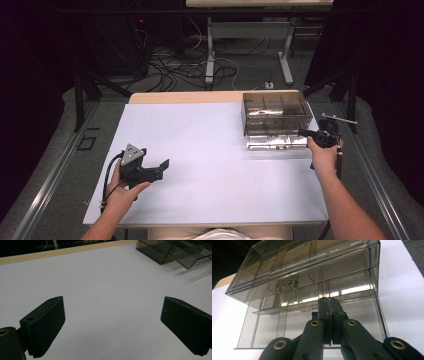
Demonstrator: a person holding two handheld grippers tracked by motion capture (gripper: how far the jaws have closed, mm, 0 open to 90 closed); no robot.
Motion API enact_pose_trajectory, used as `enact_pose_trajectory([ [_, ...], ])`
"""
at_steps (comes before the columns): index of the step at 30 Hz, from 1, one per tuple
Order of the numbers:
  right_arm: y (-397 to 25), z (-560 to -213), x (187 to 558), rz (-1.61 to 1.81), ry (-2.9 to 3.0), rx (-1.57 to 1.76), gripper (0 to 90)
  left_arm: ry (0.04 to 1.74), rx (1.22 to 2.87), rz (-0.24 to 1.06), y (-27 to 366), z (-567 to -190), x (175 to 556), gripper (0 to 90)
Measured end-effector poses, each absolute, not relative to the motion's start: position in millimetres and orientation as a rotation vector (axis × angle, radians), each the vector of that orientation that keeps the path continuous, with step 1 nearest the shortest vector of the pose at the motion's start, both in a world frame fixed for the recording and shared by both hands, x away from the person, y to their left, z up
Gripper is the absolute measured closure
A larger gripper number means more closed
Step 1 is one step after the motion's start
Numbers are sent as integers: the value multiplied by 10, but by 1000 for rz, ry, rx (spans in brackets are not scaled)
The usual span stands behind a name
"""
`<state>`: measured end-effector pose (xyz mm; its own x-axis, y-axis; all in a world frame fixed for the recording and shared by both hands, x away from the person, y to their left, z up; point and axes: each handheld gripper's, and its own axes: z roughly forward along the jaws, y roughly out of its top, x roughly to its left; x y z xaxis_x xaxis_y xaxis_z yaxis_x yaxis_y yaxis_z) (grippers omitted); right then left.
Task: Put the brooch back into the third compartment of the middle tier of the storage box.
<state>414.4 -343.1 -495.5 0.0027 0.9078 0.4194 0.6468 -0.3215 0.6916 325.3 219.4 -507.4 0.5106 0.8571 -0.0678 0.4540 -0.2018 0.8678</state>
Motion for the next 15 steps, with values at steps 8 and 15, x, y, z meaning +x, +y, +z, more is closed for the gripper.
enact_pose_trajectory([
  [8,-3437,-5002,4160,1201,1612,2002,900,1089,1836,551,2192,-5075,3254,58],
  [15,-3465,-5020,4156,1183,1638,1982,895,1092,1834,548,2189,-5076,3251,58],
])
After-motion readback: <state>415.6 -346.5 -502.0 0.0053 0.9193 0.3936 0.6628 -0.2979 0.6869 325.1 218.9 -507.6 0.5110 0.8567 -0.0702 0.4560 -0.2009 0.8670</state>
